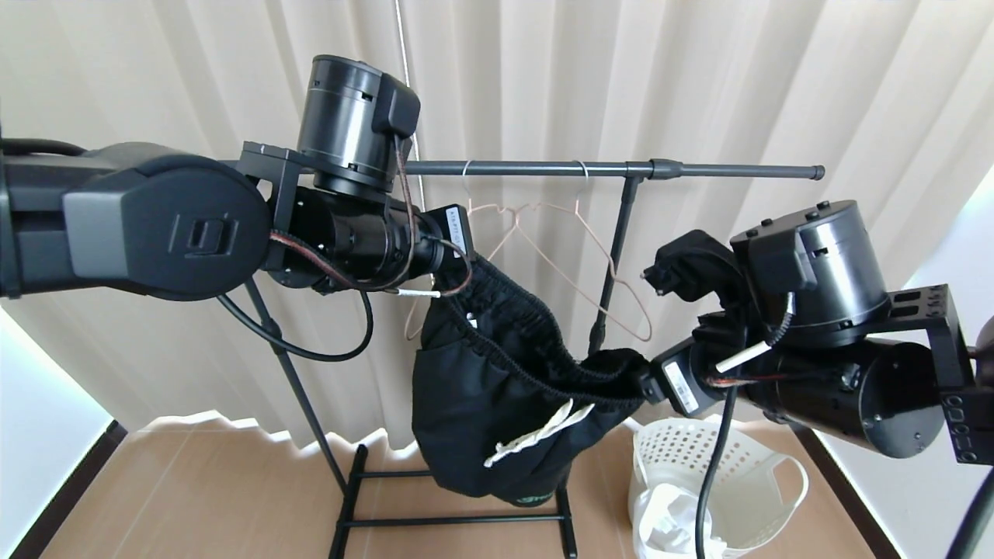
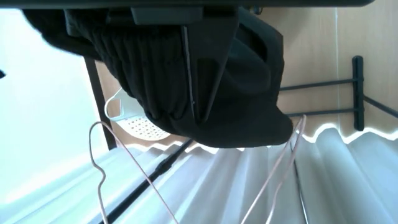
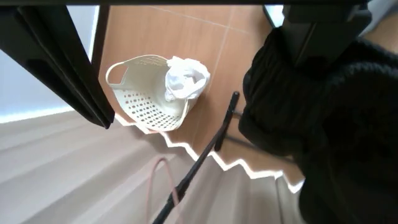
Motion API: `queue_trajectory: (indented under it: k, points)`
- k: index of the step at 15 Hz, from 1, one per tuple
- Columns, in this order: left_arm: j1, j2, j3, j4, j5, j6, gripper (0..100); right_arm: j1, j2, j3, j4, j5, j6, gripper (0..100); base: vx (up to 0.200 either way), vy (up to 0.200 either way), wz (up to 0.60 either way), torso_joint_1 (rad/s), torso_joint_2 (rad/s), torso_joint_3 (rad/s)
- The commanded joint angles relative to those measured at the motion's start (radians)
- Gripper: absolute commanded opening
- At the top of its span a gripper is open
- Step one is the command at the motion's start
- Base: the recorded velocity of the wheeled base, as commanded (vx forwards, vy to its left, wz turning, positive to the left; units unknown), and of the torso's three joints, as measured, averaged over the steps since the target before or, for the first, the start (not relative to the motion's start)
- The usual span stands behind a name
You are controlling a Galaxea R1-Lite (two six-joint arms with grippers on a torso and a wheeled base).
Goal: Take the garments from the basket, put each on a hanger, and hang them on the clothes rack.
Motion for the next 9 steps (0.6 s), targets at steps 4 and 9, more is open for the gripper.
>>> queue_trajectory:
  k: [4, 9]
  points:
    - [-0.013, -0.003, -0.092, 0.052, 0.001, 0.0, 0, 0.01, -0.087, 0.114, -0.021, 0.299, -0.086, 100, 0.0, 0.0, 0.0, 0.0, 0.0, 0.0]
    - [-0.047, -0.006, -0.093, 0.069, 0.034, 0.0, 0, 0.044, -0.048, 0.163, -0.293, 0.488, 0.046, 100, 0.0, 0.0, 0.0, 0.0, 0.0, 0.0]
